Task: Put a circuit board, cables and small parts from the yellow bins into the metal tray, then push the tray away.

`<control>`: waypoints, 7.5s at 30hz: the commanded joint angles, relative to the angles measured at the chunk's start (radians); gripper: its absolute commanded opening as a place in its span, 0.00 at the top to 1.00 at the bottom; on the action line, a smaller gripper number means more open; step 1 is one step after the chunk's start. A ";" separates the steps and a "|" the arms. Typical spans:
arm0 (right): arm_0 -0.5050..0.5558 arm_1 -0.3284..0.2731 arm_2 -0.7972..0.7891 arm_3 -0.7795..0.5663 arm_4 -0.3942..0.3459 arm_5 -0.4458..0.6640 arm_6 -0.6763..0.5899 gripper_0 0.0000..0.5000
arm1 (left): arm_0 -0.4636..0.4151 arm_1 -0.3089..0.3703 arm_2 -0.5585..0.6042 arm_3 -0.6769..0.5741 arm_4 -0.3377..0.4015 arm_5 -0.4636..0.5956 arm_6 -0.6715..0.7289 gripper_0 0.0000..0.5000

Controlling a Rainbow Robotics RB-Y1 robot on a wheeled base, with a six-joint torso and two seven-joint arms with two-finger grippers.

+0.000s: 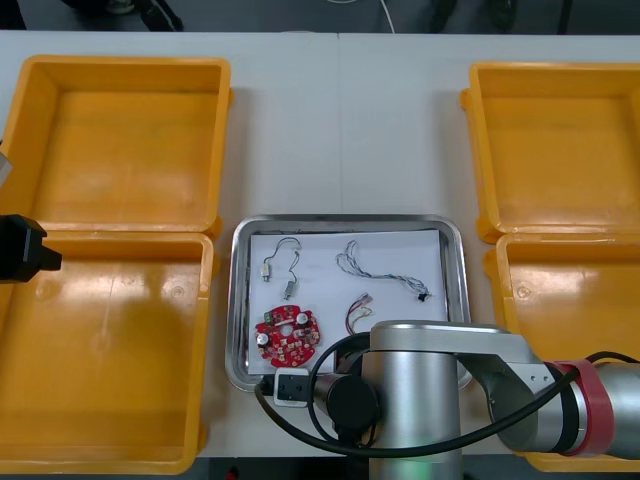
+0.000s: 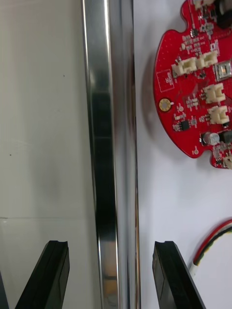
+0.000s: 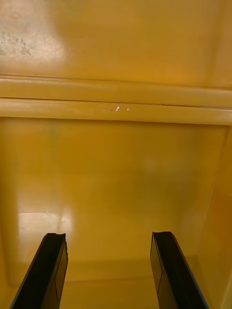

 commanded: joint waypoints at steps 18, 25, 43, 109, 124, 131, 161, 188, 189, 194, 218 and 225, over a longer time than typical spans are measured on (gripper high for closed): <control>0.011 0.027 0.076 0.011 0.069 -0.025 0.026 0.00 | 0.017 0.038 -0.011 -0.033 0.001 0.006 -0.114 0.00; 0.011 0.029 0.079 0.011 0.081 -0.025 0.022 0.25 | 0.017 0.038 -0.011 -0.033 0.001 0.006 -0.114 0.00; 0.007 0.036 0.080 0.011 0.110 -0.025 0.019 0.92 | 0.017 0.038 -0.011 -0.033 0.001 0.006 -0.114 0.00; -0.213 -0.025 0.044 0.091 0.077 -0.048 -0.003 1.00 | 0.017 0.038 -0.011 -0.033 0.001 0.006 -0.114 0.00; -0.269 -0.013 0.042 0.174 0.075 -0.081 0.003 1.00 | 0.017 0.038 -0.011 -0.033 0.001 0.006 -0.114 0.00; -0.295 -0.010 0.042 0.208 0.075 -0.101 0.006 1.00 | 0.017 0.038 -0.011 -0.033 0.001 0.006 -0.114 0.00; -0.401 -0.010 0.038 0.358 0.071 -0.212 0.012 1.00 | 0.017 0.038 -0.011 -0.033 0.001 0.006 -0.114 0.00; -0.520 0.030 0.021 0.570 -0.031 -0.347 0.042 1.00 | 0.017 0.038 -0.011 -0.033 0.001 0.006 -0.114 0.00; -0.522 0.032 0.021 0.574 -0.029 -0.350 0.043 1.00 | 0.017 0.038 -0.011 -0.033 0.001 0.006 -0.114 0.00; -0.532 0.041 0.021 0.608 -0.031 -0.385 0.048 1.00 | 0.017 0.038 -0.011 -0.033 0.001 0.006 -0.114 0.00; -0.545 0.041 0.021 0.700 -0.034 -0.539 0.078 1.00 | 0.017 0.038 -0.011 -0.033 0.001 0.006 -0.114 0.00; -0.549 0.038 0.021 0.734 -0.034 -0.575 0.092 1.00 | 0.017 0.038 -0.011 -0.033 0.001 0.006 -0.114 0.00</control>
